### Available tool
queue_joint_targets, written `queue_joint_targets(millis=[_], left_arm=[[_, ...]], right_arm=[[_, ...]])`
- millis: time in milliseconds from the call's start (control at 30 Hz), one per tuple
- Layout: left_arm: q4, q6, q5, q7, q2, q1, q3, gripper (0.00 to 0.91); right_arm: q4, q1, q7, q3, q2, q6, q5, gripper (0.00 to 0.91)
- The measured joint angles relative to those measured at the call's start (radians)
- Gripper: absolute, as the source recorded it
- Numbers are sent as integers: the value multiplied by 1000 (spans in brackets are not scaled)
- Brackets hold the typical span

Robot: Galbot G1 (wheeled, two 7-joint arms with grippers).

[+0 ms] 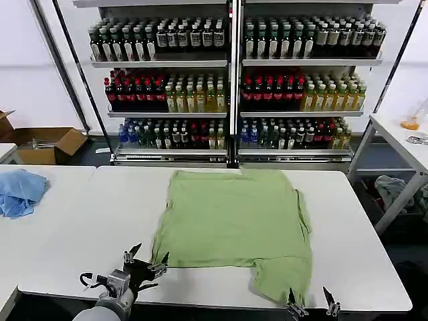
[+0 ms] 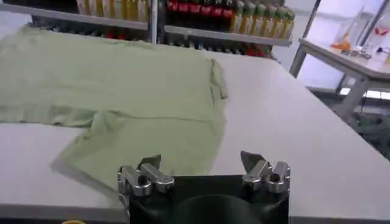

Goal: Fold and organize the clothes.

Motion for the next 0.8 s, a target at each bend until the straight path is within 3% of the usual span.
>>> queue_joint_targets(millis=[33, 67, 100, 800], left_arm=[[3, 2, -3, -1, 1, 0, 1, 242], [7, 4, -6, -1, 3, 0, 2, 71], [10, 5, -8, -1, 3, 0, 3, 50], [22, 18, -71, 11, 12, 27, 6, 30]], right_arm=[[-4, 2, 0, -5, 2, -2, 0, 675], [-8, 5, -1, -9, 3, -4, -1, 111], [-11, 6, -1, -14, 4, -4, -1, 20], [-32, -12, 1, -43, 2, -20, 47, 0]])
